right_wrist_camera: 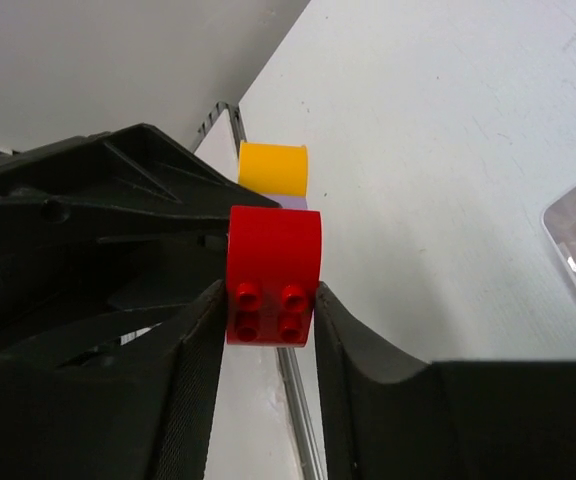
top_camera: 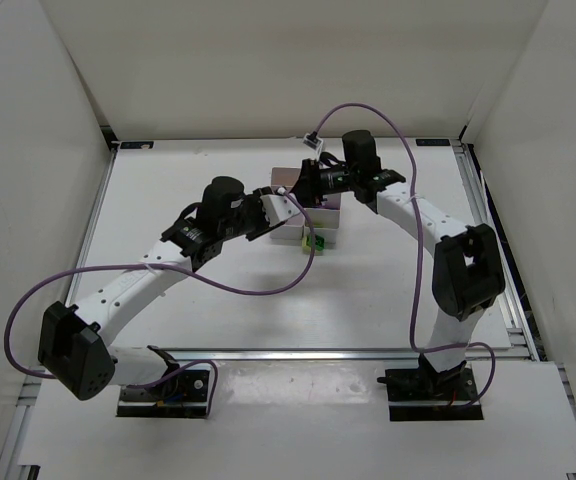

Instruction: Sort the legos into containers by color

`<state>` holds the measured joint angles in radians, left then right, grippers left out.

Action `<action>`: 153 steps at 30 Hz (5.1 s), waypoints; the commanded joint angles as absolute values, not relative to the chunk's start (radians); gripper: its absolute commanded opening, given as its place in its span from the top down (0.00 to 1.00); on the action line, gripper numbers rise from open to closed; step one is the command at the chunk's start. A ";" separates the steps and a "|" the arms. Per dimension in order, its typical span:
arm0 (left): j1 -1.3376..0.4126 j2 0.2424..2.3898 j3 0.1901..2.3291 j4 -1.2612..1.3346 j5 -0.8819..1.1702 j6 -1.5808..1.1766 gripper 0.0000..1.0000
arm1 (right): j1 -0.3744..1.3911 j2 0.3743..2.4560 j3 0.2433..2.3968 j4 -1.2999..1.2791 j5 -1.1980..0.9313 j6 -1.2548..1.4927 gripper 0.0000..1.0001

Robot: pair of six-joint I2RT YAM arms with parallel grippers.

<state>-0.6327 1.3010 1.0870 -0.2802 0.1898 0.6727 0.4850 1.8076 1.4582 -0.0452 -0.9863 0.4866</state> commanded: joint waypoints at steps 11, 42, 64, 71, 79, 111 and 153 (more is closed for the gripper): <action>-0.634 1.253 1.065 -0.253 0.140 0.640 0.90 | 0.483 1.781 1.445 -0.002 -1.003 0.456 1.00; -0.204 1.308 1.170 -0.394 0.130 0.200 0.90 | 0.449 1.790 1.611 -0.199 -0.396 -0.083 1.00; -0.135 1.420 1.243 -0.382 0.210 0.175 0.90 | 0.569 1.999 1.707 -0.173 -0.261 -0.411 1.00; -0.118 1.422 1.238 -0.382 0.218 0.179 0.90 | 0.587 2.033 1.721 -0.176 -0.245 -0.472 1.00; -0.117 1.422 1.229 -0.376 0.227 0.176 0.90 | 0.603 2.023 1.680 -0.169 -0.216 -0.489 0.82; -0.110 1.359 1.226 -0.278 0.324 -0.042 0.90 | 0.537 1.790 1.624 -0.136 -0.348 -0.056 0.36; -0.084 1.542 1.618 -0.506 -0.138 -0.778 0.90 | 0.762 2.177 2.184 -0.026 -0.244 0.695 0.27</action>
